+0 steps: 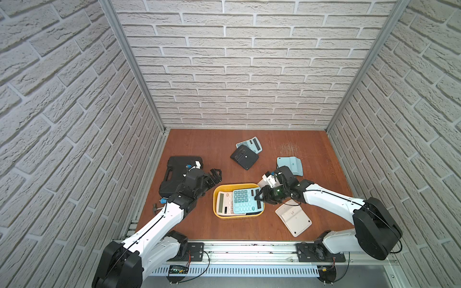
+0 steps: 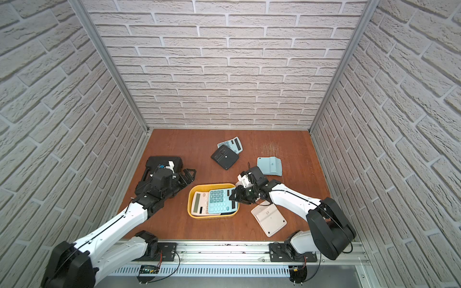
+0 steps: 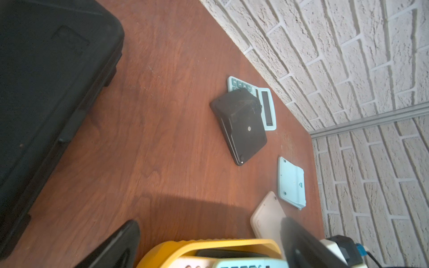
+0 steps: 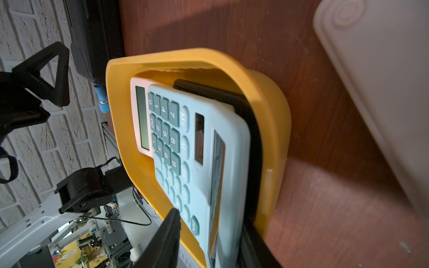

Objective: Put the calculator in the storage box
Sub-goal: Place the calculator in the storage box.

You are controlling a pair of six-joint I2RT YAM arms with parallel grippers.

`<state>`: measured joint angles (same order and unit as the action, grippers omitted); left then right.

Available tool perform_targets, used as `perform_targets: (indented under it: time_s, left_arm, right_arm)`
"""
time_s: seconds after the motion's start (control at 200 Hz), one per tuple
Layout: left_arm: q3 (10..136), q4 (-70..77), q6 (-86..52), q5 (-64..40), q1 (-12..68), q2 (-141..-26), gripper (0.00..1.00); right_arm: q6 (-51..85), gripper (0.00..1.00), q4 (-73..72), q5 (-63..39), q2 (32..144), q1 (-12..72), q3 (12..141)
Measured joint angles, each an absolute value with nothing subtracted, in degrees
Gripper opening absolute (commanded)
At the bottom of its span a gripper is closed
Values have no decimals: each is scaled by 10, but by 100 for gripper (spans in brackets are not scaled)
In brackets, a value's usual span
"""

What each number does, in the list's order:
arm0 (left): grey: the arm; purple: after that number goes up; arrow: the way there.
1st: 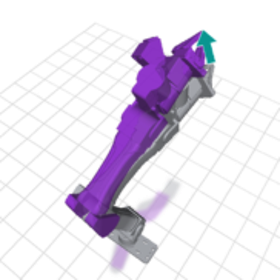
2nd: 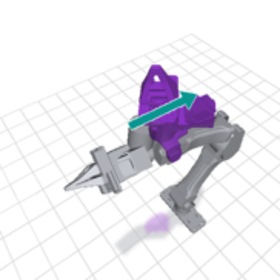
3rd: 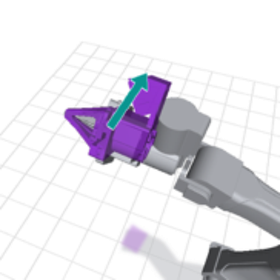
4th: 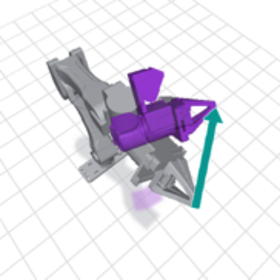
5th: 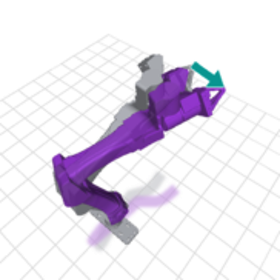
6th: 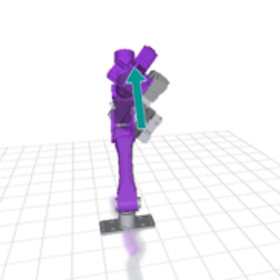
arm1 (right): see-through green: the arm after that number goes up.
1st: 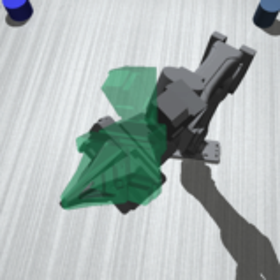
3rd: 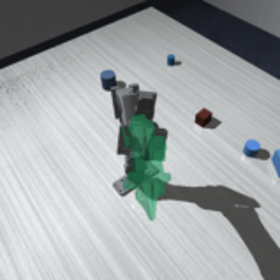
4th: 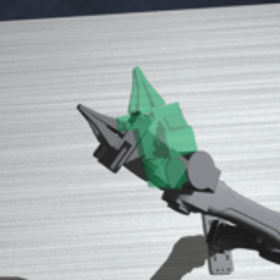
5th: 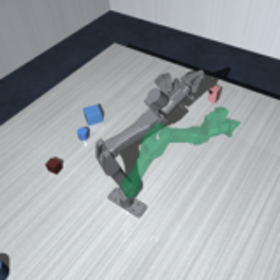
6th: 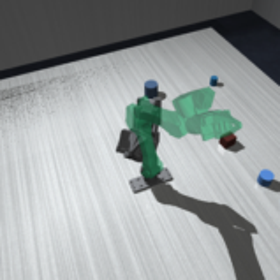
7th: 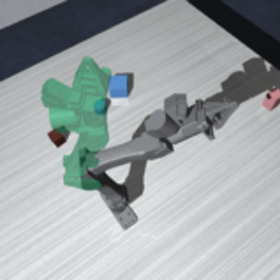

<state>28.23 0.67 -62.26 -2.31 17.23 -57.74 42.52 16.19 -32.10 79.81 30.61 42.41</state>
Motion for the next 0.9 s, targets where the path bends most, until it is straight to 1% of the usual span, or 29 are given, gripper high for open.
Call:
perform_targets:
  time_s: [0.05, 0.105, 0.12, 0.135, 0.15, 0.175, 0.19, 0.385, 0.5, 0.625, 0.785, 0.9]
  left_arm:
    - [287, 4, -628, -41, 159, -598, 98]
    - [300, 0, -630, -65, 149, -629, 98]
    - [307, -2, -630, -72, 147, -638, 98]
    - [312, -3, -628, -78, 146, -646, 98]
    - [318, -4, -628, -83, 146, -654, 98]
    - [329, -7, -626, -93, 146, -668, 98]
    - [338, -9, -625, -100, 147, -676, 98]
    - [406, -18, -606, -151, 148, -749, 98]
    - [432, -34, -592, -159, 148, -788, 98]
    - [481, -51, -572, -161, 148, -836, 98]
    - [548, -59, -547, -163, 147, -901, 98]
    - [583, -60, -538, -169, 145, -954, 98]
  right_arm:
    - [418, 54, 171, -318, 798, 306, 432]
    - [412, 66, 184, -314, 798, 306, 441]
    - [406, 71, 187, -317, 798, 306, 444]
    - [404, 73, 191, -316, 798, 306, 447]
    - [401, 78, 196, -315, 798, 306, 452]
    - [397, 80, 203, -311, 798, 306, 458]
    - [390, 85, 206, -312, 798, 306, 462]
    - [335, 99, 287, -280, 798, 303, 510]
    - [297, 100, 341, -257, 798, 288, 536]
    - [278, 100, 352, -251, 790, 263, 547]
    - [279, 100, 309, -259, 768, 235, 541]
    - [286, 100, 257, -284, 780, 207, 534]
